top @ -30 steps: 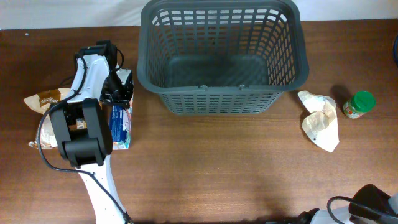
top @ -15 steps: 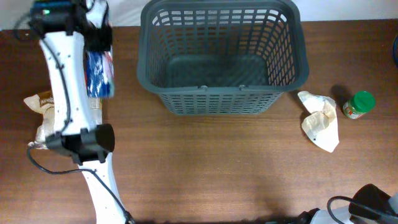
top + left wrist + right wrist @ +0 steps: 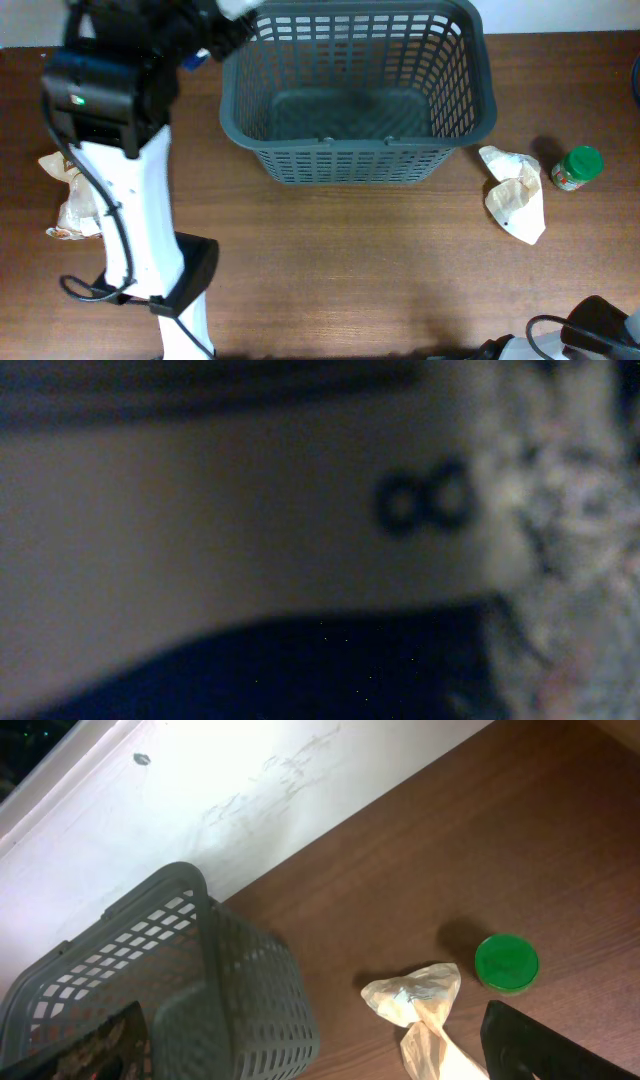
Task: Pack container
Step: 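Carry the blue box into the basket and release it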
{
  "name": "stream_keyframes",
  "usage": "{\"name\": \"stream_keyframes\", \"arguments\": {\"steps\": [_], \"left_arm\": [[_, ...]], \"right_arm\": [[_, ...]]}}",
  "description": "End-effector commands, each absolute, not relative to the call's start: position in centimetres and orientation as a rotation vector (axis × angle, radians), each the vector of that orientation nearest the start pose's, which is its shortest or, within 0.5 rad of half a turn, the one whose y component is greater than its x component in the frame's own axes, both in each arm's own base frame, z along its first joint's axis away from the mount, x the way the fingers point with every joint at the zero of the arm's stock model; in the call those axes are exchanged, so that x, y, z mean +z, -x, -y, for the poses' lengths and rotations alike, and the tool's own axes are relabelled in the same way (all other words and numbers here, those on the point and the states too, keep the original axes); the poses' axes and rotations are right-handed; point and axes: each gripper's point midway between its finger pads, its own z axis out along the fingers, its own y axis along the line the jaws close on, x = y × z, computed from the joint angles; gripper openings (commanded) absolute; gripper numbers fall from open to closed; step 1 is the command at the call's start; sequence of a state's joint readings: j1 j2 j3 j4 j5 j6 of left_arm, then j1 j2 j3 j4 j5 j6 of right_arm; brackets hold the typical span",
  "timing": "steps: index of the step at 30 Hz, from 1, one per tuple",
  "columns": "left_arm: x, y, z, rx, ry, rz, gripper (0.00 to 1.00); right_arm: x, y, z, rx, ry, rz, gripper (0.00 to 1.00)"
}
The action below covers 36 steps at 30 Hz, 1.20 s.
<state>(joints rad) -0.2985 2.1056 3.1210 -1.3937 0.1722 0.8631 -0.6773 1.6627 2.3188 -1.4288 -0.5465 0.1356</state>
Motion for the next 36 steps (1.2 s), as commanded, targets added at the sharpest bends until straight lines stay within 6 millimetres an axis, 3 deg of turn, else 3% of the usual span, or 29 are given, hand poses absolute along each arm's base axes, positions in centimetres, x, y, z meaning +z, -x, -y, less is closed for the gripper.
{"name": "stream_keyframes", "arguments": {"steps": [1, 2, 3, 6, 7, 10, 11, 14, 18, 24, 25, 27, 28, 29, 34, 36], "left_arm": [[46.8, -42.4, 21.4, 0.258, -1.498, -1.335, 0.02], [45.6, -42.6, 22.5, 0.241, -1.560, -1.309, 0.02], [43.0, -43.3, 24.0, 0.229, -1.664, -1.286, 0.02], [38.2, -45.5, 25.5, 0.194, -1.760, -1.324, 0.02], [34.5, -47.3, 25.9, 0.176, -1.802, -1.385, 0.02], [28.0, -49.4, 26.1, 0.161, -1.881, -1.502, 0.02], [24.2, -50.0, 26.2, 0.136, -1.934, -1.561, 0.02], [19.8, -50.4, 26.5, 0.119, -1.997, -1.624, 0.02], [16.6, -51.9, 27.6, 0.121, -2.009, -1.623, 0.02], [14.9, -53.4, 28.3, 0.134, -1.989, -1.610, 0.02], [15.0, -53.5, 28.4, 0.134, -1.977, -1.613, 0.06], [15.5, -53.8, 28.5, 0.127, -1.928, -1.641, 0.23], [15.6, -53.8, 28.5, 0.120, -1.911, -1.657, 0.40], [16.1, -53.7, 28.5, 0.109, -1.875, -1.687, 0.99], [21.1, -53.5, 27.6, 0.048, -1.567, -1.868, 0.99], [24.9, -53.4, 25.9, 0.070, -1.329, -1.980, 0.99]], "right_arm": [[42.1, -33.6, 15.9, 0.337, -0.640, -2.134, 0.99], [42.1, -33.6, 15.9, 0.337, -0.640, -2.134, 0.99], [42.1, -33.6, 15.9, 0.337, -0.640, -2.134, 0.99], [42.1, -33.6, 15.9, 0.337, -0.640, -2.134, 0.99], [42.1, -33.6, 15.9, 0.337, -0.640, -2.134, 0.99], [42.1, -33.6, 15.9, 0.337, -0.640, -2.134, 0.99], [42.1, -33.6, 15.9, 0.337, -0.640, -2.134, 0.99], [42.1, -33.6, 15.9, 0.337, -0.640, -2.134, 0.99], [42.1, -33.6, 15.9, 0.337, -0.640, -2.134, 0.99], [42.1, -33.6, 15.9, 0.337, -0.640, -2.134, 0.99], [42.1, -33.6, 15.9, 0.337, -0.640, -2.134, 0.99], [42.1, -33.6, 15.9, 0.337, -0.640, -2.134, 0.99], [42.1, -33.6, 15.9, 0.337, -0.640, -2.134, 0.99], [42.1, -33.6, 15.9, 0.337, -0.640, -2.134, 0.99], [42.1, -33.6, 15.9, 0.337, -0.640, -2.134, 0.99], [42.1, -33.6, 15.9, 0.337, -0.640, -2.134, 0.99]]}}
